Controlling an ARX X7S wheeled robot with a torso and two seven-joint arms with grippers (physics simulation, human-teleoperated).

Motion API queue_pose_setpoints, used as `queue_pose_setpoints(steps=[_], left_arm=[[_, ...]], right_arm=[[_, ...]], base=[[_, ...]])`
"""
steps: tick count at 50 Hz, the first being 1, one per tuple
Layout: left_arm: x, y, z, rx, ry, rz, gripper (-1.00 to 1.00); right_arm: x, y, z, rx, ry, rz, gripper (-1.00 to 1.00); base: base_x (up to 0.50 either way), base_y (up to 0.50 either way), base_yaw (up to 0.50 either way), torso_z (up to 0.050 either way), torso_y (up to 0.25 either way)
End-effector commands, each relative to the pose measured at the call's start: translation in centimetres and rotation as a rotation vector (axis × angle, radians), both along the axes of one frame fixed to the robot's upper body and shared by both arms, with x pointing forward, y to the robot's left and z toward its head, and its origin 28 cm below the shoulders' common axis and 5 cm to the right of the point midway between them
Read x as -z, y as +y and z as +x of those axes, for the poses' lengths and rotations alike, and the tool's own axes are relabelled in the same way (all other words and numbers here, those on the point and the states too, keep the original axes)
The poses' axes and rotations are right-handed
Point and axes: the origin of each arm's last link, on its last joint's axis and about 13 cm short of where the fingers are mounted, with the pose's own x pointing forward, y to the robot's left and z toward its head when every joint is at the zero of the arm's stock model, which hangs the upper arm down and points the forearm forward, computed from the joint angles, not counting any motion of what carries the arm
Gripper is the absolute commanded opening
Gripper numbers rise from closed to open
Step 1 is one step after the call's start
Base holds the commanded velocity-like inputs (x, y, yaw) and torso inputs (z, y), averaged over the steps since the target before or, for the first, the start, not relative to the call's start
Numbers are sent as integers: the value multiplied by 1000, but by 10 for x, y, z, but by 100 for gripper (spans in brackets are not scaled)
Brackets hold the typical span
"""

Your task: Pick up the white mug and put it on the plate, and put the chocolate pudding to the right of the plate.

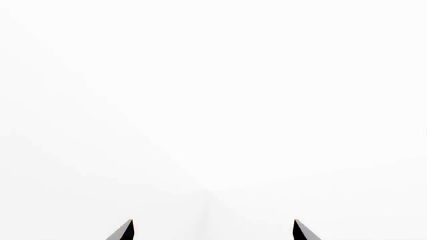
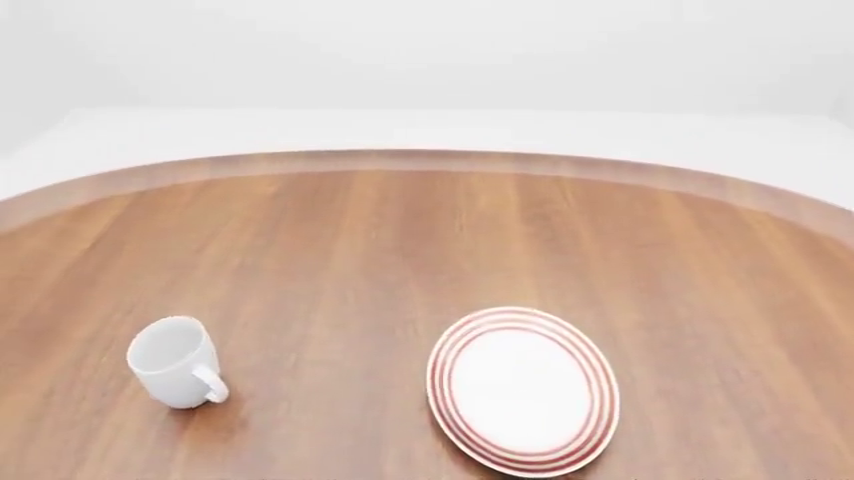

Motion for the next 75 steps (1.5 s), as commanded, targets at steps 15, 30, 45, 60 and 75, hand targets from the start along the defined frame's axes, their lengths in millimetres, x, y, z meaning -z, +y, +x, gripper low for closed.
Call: queue_pose_setpoints(steps=[15, 30, 45, 60, 75], left_arm=[[7, -3, 6, 22, 110, 12, 100], [11, -6, 12, -27, 182, 48, 100], [26, -25, 26, 74, 356, -129, 100], [41, -79, 48, 297, 688, -403, 100], [40, -122, 66, 250, 1031, -490, 100]], right_arm=[[3, -3, -2, 64, 0, -13, 100], [4, -2, -1, 63, 6, -22, 100], [5, -2, -1, 61, 8, -23, 100], [4, -2, -2, 60, 11, -23, 100], [4, -3, -2, 61, 11, -21, 100]], base=[[-5, 204, 0, 0, 0], [0, 0, 0, 0, -183], [0, 0, 0, 0, -100], [0, 0, 0, 0, 0], [0, 0, 0, 0, 0]])
